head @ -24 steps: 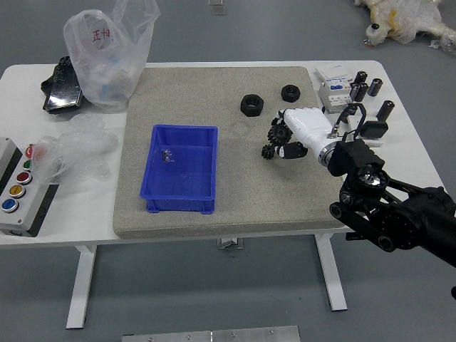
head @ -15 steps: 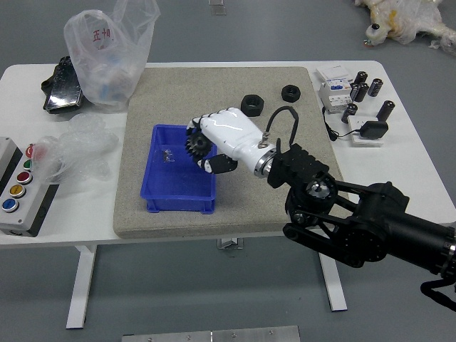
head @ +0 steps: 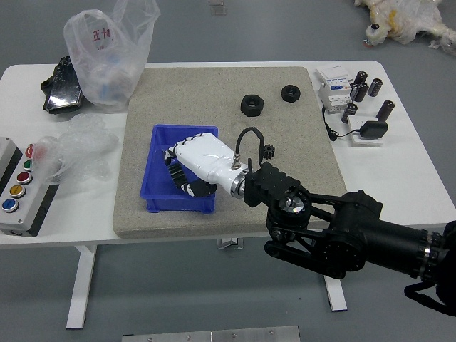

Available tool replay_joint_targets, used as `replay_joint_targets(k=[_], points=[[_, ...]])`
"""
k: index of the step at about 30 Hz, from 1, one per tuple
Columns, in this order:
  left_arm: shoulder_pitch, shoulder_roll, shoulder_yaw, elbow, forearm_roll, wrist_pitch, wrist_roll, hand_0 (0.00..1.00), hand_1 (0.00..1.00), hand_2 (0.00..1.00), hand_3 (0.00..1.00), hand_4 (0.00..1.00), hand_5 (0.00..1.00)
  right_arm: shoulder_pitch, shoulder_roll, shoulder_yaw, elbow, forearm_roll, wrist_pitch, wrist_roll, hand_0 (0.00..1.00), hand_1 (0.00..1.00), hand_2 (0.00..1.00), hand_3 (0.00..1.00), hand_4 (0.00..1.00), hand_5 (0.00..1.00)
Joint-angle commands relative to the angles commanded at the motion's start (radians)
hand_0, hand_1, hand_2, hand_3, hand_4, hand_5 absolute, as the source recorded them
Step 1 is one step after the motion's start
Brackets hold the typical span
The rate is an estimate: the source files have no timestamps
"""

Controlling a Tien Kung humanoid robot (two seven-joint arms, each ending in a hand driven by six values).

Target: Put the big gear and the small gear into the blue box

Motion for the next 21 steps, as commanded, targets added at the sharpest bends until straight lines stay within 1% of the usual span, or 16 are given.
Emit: replay_joint_targets(k=[2, 3, 5, 8, 9, 12, 13, 14, 15, 18, 20, 21], points=[[-0.001, 0.000, 0.000, 0.000, 0.000, -0.001, 0.000, 0.666, 0.593, 0.558, 0.654, 0.733, 0.376, -0.002, 0.000, 0.000, -0.002, 0.008, 0.003, 0.002, 0.715, 0.806, 0.859, 0.784, 0.589, 0.235], [-0.001, -0.001, 0.000, -0.001, 0.001, -0.001, 0.001, 0.666, 0.593, 0.559, 0.654, 0.734, 0.377, -0.004, 0.000, 0.000, -0.003, 0.013, 0.005, 0.004, 0.719, 0.813, 0.868, 0.841, 0.964, 0.485], [-0.001, -0.002, 0.001, -0.001, 0.000, -0.002, 0.001, 0.666, 0.593, 0.559, 0.654, 0.734, 0.377, -0.007, -0.001, 0.004, -0.003, 0.021, 0.005, 0.009, 0.719, 0.813, 0.868, 0.841, 0.964, 0.485], [-0.001, -0.003, 0.002, -0.002, 0.000, -0.003, 0.002, 0.666, 0.593, 0.559, 0.654, 0.734, 0.377, -0.017, -0.010, 0.031, 0.012, 0.044, -0.012, 0.026, 0.719, 0.813, 0.868, 0.841, 0.964, 0.485], [-0.001, -0.003, 0.002, -0.002, -0.001, -0.003, 0.002, 0.666, 0.593, 0.558, 0.655, 0.735, 0.377, -0.026, -0.018, 0.054, 0.025, 0.065, -0.027, 0.037, 0.682, 0.793, 0.842, 0.823, 0.980, 0.501], [0.000, -0.003, 0.005, -0.002, -0.004, -0.002, 0.002, 0.666, 0.593, 0.558, 0.655, 0.735, 0.377, -0.051, -0.047, 0.126, 0.053, 0.101, -0.071, 0.059, 0.682, 0.793, 0.842, 0.823, 0.980, 0.501], [0.001, -0.004, 0.006, -0.003, -0.006, -0.002, 0.002, 0.666, 0.593, 0.558, 0.655, 0.735, 0.377, -0.059, -0.061, 0.154, 0.049, 0.108, -0.084, 0.063, 0.682, 0.793, 0.842, 0.823, 0.980, 0.501], [0.001, -0.004, 0.007, -0.003, -0.008, -0.002, 0.002, 0.666, 0.593, 0.558, 0.655, 0.735, 0.377, -0.065, -0.075, 0.183, 0.036, 0.114, -0.095, 0.066, 0.682, 0.793, 0.842, 0.823, 0.980, 0.501], [0.002, -0.004, 0.007, -0.003, -0.008, -0.002, 0.002, 0.666, 0.593, 0.558, 0.655, 0.735, 0.378, -0.068, -0.087, 0.208, 0.021, 0.120, -0.103, 0.067, 0.600, 0.718, 0.776, 0.776, 0.945, 0.468], [0.004, -0.003, 0.005, -0.002, -0.007, -0.001, 0.003, 0.666, 0.593, 0.558, 0.655, 0.735, 0.378, -0.060, -0.122, 0.281, -0.045, 0.153, -0.112, 0.066, 0.600, 0.718, 0.776, 0.776, 0.945, 0.468], [0.004, -0.002, 0.005, -0.002, -0.007, -0.001, 0.003, 0.666, 0.593, 0.558, 0.655, 0.735, 0.378, -0.050, -0.135, 0.287, -0.092, 0.178, -0.111, 0.065, 0.600, 0.718, 0.776, 0.776, 0.945, 0.468], [0.004, -0.002, 0.006, -0.002, -0.008, -0.001, 0.002, 0.666, 0.593, 0.558, 0.654, 0.735, 0.378, -0.045, -0.138, 0.276, -0.116, 0.190, -0.109, 0.064, 0.555, 0.708, 0.769, 0.776, 0.908, 0.431]])
